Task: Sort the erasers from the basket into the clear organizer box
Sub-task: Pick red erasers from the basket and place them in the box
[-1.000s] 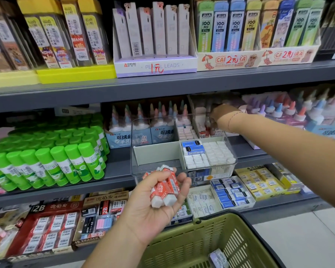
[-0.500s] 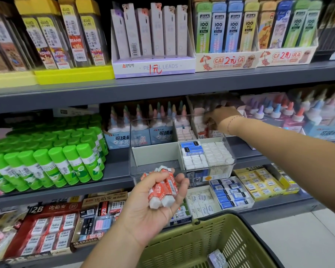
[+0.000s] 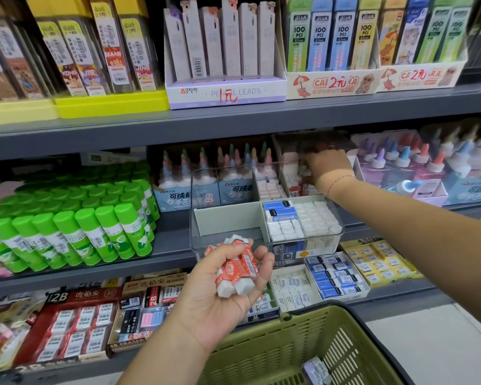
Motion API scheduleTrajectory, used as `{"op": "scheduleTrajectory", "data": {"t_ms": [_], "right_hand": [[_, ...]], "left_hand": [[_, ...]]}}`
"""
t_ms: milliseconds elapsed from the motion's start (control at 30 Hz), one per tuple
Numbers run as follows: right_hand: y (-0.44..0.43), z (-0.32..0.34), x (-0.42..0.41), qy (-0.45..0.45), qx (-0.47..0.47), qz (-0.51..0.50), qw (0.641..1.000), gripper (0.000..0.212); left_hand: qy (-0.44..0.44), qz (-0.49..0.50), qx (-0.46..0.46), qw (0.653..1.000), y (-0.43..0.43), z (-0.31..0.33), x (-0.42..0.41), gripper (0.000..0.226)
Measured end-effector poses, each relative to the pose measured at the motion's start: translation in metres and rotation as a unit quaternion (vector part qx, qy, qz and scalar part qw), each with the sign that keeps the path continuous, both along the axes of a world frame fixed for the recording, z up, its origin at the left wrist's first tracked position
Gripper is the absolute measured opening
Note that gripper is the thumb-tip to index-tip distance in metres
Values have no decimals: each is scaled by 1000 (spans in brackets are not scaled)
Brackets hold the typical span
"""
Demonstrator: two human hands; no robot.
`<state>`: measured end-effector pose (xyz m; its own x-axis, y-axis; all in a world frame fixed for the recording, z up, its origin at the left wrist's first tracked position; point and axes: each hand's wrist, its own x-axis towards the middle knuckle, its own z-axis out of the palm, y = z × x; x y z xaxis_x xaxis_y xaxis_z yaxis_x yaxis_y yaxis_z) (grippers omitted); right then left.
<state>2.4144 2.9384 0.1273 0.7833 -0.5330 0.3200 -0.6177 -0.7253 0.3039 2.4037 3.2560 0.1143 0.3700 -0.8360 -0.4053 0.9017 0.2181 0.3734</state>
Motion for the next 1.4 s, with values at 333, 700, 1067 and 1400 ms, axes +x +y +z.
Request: {"op": "scheduleTrajectory", "data": {"t_ms": [333,700,1067,1400], "right_hand": [[-2,-6,5,-16,26,-39,999,21],[-1,-5,7,-21,53,-47,997,16],[100,30,-65,-255,349,196,880,15],[162,10,-98,-183,714,208,643,9]], "left_hand": [[-4,2,1,1000,2,0,0,77],[3,12,6,1000,3,1,0,76],[-2,-35,-37,999,3,3,-4,60],[-30,-55,6,998,4,7,-13,52]]}}
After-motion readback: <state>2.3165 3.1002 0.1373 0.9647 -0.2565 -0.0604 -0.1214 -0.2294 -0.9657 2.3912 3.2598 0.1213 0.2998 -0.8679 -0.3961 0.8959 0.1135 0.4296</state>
